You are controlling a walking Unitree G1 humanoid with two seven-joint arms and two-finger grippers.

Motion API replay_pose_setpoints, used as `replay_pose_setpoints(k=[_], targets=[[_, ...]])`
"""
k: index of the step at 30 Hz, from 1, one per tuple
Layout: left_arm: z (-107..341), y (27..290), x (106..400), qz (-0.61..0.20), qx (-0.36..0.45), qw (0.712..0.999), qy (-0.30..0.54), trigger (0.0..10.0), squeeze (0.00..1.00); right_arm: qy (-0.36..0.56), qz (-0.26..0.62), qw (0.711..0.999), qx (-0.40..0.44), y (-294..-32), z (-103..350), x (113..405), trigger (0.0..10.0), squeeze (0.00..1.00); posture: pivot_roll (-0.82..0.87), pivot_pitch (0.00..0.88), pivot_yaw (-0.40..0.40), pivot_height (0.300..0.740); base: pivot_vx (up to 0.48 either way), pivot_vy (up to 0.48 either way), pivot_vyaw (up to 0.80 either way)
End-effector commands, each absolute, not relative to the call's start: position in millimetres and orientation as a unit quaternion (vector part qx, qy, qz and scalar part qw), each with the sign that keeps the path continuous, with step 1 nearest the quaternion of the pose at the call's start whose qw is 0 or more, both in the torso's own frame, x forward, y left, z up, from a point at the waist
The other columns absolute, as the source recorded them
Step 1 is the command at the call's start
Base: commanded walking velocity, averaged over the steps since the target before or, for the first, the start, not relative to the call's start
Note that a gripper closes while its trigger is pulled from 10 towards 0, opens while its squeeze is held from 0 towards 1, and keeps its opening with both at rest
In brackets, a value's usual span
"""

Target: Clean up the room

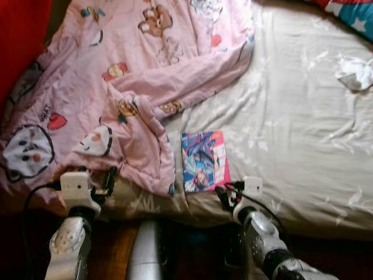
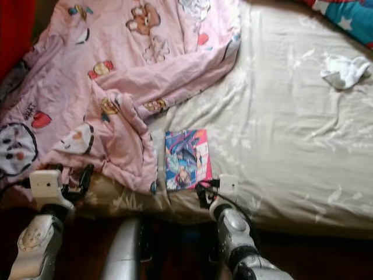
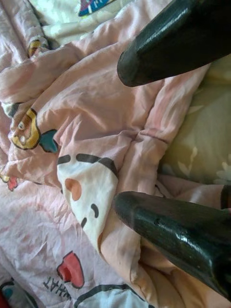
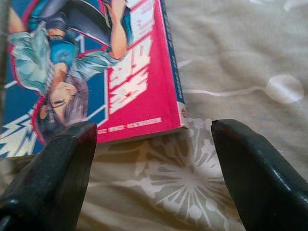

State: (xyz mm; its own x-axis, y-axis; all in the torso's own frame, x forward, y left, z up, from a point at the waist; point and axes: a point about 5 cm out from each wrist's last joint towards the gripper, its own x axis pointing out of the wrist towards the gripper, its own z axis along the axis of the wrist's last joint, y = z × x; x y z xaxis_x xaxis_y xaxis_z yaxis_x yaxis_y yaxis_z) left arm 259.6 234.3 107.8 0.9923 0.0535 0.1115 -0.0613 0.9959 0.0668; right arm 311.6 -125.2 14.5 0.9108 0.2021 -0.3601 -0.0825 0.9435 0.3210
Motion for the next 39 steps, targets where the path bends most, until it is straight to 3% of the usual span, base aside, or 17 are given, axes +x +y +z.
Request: replay_pose_setpoints(k=[1, 15, 31, 39], targets=[[99.8, 237.1, 249.6, 0.035, 0.036, 0.998, -0.028, 10.0, 0.00, 0.198, 0.062, 0.964, 0.167, -126.2, 10.2, 307.2, 10.0, 0.00, 0.27, 0.523, 0.074, 0.636, 0.000, 0.000, 0.00], [105.6, 237.9, 218.0, 0.034, 0.052, 0.998, 0.013, 10.0, 0.00, 0.171, 0.061, 0.958, 0.221, -124.9, 19.6, 314.8, 10.0, 0.00, 0.31, 0.600, 0.094, 0.636, 0.000, 0.000, 0.00], [110.5, 238.0, 205.9, 0.024, 0.066, 0.997, 0.037, 10.0, 0.00, 0.216, 0.044, 0.943, 0.247, -133.6, 3.5, 302.9, 10.0, 0.00, 0.32, 0.602, 0.108, 0.636, 0.000, 0.000, 0.00], [117.4, 237.0, 199.0, 0.024, 0.071, 0.996, 0.042, 10.0, 0.00, 0.230, 0.079, 0.922, 0.302, -118.3, -2.2, 295.8, 10.0, 0.00, 0.36, 0.598, 0.125, 0.636, 0.000, 0.000, 0.00]])
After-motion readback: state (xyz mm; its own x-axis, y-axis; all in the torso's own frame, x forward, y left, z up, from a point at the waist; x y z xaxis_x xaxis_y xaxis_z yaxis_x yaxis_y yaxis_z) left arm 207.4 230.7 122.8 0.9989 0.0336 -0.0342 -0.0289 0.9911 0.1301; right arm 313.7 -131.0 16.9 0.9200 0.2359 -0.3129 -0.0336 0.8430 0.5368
